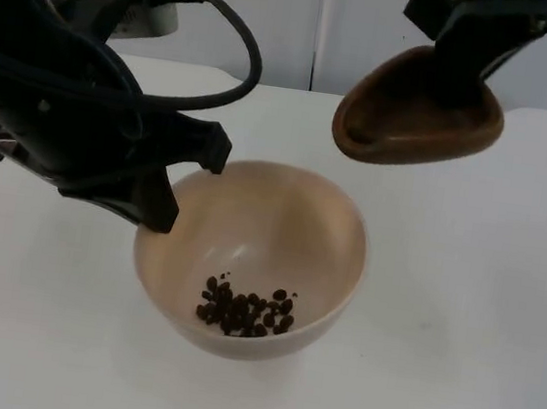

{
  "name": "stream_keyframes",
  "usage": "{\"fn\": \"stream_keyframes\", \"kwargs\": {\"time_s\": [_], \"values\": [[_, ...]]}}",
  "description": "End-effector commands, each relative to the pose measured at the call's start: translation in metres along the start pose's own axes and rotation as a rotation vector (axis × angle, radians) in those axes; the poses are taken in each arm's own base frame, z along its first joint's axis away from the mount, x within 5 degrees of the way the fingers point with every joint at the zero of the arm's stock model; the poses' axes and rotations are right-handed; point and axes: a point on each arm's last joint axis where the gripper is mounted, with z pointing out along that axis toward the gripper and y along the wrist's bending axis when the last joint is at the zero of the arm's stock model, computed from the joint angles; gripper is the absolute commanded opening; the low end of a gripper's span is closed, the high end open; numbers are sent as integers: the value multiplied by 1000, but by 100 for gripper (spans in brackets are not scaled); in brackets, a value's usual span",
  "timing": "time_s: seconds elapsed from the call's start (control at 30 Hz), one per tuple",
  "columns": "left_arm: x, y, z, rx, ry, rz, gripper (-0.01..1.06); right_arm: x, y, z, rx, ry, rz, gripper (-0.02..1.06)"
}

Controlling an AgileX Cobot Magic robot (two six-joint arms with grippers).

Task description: Pick up the bowl with the left hand and pour the coffee beans from the cup into the bowl with the right hand.

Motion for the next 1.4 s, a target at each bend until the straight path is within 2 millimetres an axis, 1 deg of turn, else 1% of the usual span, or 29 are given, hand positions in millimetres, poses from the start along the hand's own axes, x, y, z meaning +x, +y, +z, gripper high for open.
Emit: {"fn": "stream_keyframes", "kwargs": {"time_s": [0.0,0.03,0.17,0.2,0.27,0.33,0.4,0.43,0.53,0.57,0.67,0.7,0.73,0.77,0.8,0.83,0.87,0.9,0.93,1.07,1.1,1.27,1.3,1.37], "values": [[-1,-1,-3,-13,-19,32,0,-1,-2,-5,8,-33,-3,0],[-1,0,-3,-27,-16,55,0,-2,-2,-5,9,-40,-3,0],[-4,1,-3,-33,-41,54,0,-5,-2,-5,15,-74,-4,0],[-4,1,-2,-35,-47,54,0,-4,-6,-4,20,-80,5,0],[-5,1,0,-37,-47,51,0,-4,-6,-2,13,-91,13,0],[-5,4,7,-43,-34,38,0,1,-15,7,15,-83,46,0],[-5,7,17,-55,-27,24,0,11,-32,21,4,-83,118,0],[-5,7,17,-55,-27,24,0,11,-32,21,4,-83,118,0],[-5,12,31,-69,-12,13,0,26,-57,37,-5,-102,233,0],[-5,12,31,-69,-12,13,0,26,-57,37,-5,-102,233,0],[-1,17,47,-81,35,0,0,41,-79,53,15,-93,336,0],[0,19,52,-86,39,-3,0,45,-84,56,21,-91,352,0],[0,19,52,-86,39,-3,0,45,-84,56,21,-91,352,0],[0,20,55,-90,45,-5,0,49,-88,67,25,-72,361,0],[1,21,57,-93,48,-7,0,50,-89,70,29,-70,366,0],[1,22,60,-95,49,-8,0,53,-92,80,35,-63,383,0],[1,22,60,-97,46,-8,0,54,-92,83,35,-61,389,0],[1,23,62,-100,46,-7,0,55,-93,96,34,-52,402,0],[1,23,62,-100,46,-7,0,55,-93,96,34,-52,402,0],[0,24,64,-106,37,-4,0,60,-94,128,29,-15,435,0],[0,24,64,-106,37,-4,0,60,-94,128,29,-15,435,0],[-1,24,65,-110,27,-1,0,65,-96,163,20,32,464,0],[-1,24,65,-110,27,-1,0,65,-96,163,20,32,464,0],[-1,24,65,-110,27,-1,0,67,-96,175,19,45,485,0]]}}
